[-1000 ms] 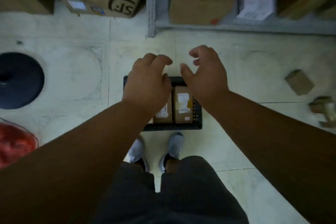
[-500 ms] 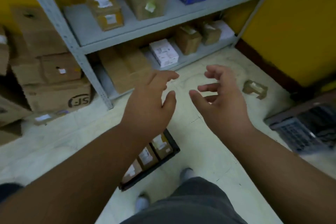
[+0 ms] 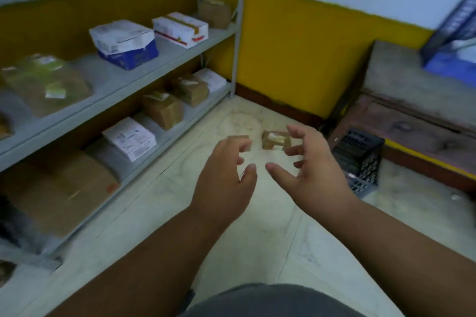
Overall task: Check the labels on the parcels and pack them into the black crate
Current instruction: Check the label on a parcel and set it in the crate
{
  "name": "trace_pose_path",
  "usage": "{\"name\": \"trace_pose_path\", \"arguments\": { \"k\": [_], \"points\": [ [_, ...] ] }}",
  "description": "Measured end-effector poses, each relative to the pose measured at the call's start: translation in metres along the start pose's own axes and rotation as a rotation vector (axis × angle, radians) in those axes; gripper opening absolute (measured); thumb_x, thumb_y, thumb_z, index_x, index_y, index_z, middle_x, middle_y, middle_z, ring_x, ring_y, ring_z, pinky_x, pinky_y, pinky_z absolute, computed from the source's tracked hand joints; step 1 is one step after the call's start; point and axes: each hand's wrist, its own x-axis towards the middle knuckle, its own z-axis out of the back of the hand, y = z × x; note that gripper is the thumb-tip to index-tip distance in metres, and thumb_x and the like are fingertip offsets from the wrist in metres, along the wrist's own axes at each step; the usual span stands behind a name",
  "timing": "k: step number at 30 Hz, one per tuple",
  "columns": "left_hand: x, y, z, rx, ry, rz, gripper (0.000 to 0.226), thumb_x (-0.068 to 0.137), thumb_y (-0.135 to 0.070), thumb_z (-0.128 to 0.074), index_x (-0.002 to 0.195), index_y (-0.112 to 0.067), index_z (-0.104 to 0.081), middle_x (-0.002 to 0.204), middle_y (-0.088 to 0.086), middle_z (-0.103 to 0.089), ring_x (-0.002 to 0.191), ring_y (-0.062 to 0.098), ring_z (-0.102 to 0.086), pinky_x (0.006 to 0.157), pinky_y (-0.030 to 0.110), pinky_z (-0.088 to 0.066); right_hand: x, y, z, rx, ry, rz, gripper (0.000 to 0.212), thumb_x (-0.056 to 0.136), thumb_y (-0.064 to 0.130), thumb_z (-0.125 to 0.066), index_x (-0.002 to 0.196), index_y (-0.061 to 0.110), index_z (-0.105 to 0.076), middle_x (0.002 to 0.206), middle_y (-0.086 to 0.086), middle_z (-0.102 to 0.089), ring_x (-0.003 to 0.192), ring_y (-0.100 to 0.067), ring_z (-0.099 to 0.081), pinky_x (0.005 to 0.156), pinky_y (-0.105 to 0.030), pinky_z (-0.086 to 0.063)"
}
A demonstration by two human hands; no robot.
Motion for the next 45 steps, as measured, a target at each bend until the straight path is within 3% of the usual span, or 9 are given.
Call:
{"name": "trace_pose_path", "arguments": {
  "k": [7, 11, 16, 19, 24, 29, 34, 37, 45],
  "points": [
    [0.105, -0.015, -0.083, -0.036, 0.061, 0.009, 0.037, 0.092, -0.029, -0.060, 0.126, -0.035, -0.048, 0.116, -0.020, -0.050, 0.098, -0.005, -0.052, 0.077, 0.013, -0.045, 0.104, -0.080, 0.030, 0.144, -0.024, -0.226, 0.059, 0.081, 0.039, -0.078, 0.128, 0.041, -0.041, 0.126, 0.015, -0.050, 0.100, -0.003, -0.059, 0.074, -0.026, -0.058],
    [0.165, 0.010, -0.119, -0.097, 0.117, 0.069, 0.033, 0.092, -0.024, -0.062, 0.122, -0.032, -0.051, 0.113, -0.018, -0.054, 0.096, 0.003, -0.057, 0.075, 0.020, -0.052, 0.168, -0.119, 0.009, 0.199, -0.034, -0.327, 0.063, 0.083, 0.039, -0.076, 0.135, 0.034, -0.042, 0.130, 0.015, -0.048, 0.103, -0.003, -0.058, 0.063, -0.020, -0.055],
    [0.285, 0.045, -0.154, -0.110, 0.177, 0.105, 0.034, 0.091, -0.019, -0.061, 0.122, -0.029, -0.051, 0.105, -0.018, -0.054, 0.088, 0.003, -0.057, 0.066, 0.013, -0.043, 0.266, -0.152, 0.001, 0.194, -0.083, -0.389, 0.052, 0.083, 0.039, -0.077, 0.123, 0.039, -0.043, 0.110, 0.025, -0.049, 0.102, -0.003, -0.058, 0.066, -0.030, -0.061],
    [0.369, 0.058, -0.158, -0.039, 0.270, 0.027, 0.040, 0.091, -0.020, -0.061, 0.128, -0.028, -0.050, 0.105, -0.016, -0.053, 0.085, 0.006, -0.057, 0.066, 0.020, -0.048, 0.335, -0.162, 0.006, 0.194, -0.142, -0.422, 0.058, 0.081, 0.038, -0.078, 0.129, 0.033, -0.044, 0.120, 0.019, -0.051, 0.103, -0.004, -0.059, 0.070, -0.042, -0.063],
    [0.478, 0.064, -0.183, -0.010, 0.370, -0.037, 0.042, 0.092, -0.021, -0.061, 0.131, -0.025, -0.049, 0.107, -0.013, -0.055, 0.083, 0.005, -0.057, 0.061, 0.016, -0.041, 0.423, -0.177, 0.008, 0.191, -0.226, -0.491, 0.065, 0.082, 0.041, -0.077, 0.137, 0.030, -0.044, 0.127, 0.009, -0.052, 0.100, -0.004, -0.058, 0.071, -0.041, -0.062],
    [0.557, 0.077, -0.249, -0.085, 0.374, 0.112, 0.041, 0.093, -0.015, -0.060, 0.131, -0.023, -0.048, 0.103, -0.012, -0.059, 0.076, 0.000, -0.056, 0.053, 0.007, -0.040, 0.500, -0.229, 0.008, 0.196, -0.222, -0.572, 0.063, 0.082, 0.044, -0.076, 0.134, 0.032, -0.045, 0.127, 0.006, -0.051, 0.100, -0.008, -0.060, 0.070, -0.041, -0.062],
    [0.642, 0.088, -0.310, -0.042, 0.377, 0.168, 0.042, 0.092, -0.018, -0.060, 0.132, -0.023, -0.048, 0.104, -0.011, -0.060, 0.079, 0.000, -0.057, 0.059, 0.013, -0.042, 0.598, -0.296, 0.008, 0.163, -0.170, -0.565, 0.061, 0.084, 0.038, -0.076, 0.136, 0.027, -0.046, 0.134, 0.007, -0.051, 0.111, -0.008, -0.055, 0.074, -0.026, -0.055],
    [0.698, 0.093, -0.341, -0.036, 0.343, 0.206, 0.043, 0.094, -0.021, -0.059, 0.134, -0.024, -0.047, 0.100, -0.014, -0.058, 0.079, 0.001, -0.058, 0.062, 0.018, -0.046, 0.673, -0.331, 0.009, 0.172, -0.109, -0.513, 0.062, 0.084, 0.038, -0.075, 0.138, 0.026, -0.046, 0.140, 0.008, -0.049, 0.115, -0.008, -0.054, 0.083, -0.032, -0.057],
    [0.772, 0.153, -0.467, -0.299, 0.271, 0.755, 0.038, 0.096, -0.023, -0.057, 0.132, -0.027, -0.044, 0.104, -0.008, -0.060, 0.090, 0.011, -0.063, 0.066, 0.030, -0.052, 0.800, -0.453, -0.034, 0.107, 0.005, -0.589, 0.062, 0.083, 0.041, -0.076, 0.136, 0.025, -0.048, 0.138, 0.002, -0.050, 0.112, -0.012, -0.056, 0.090, -0.037, -0.055]
  ]
}}
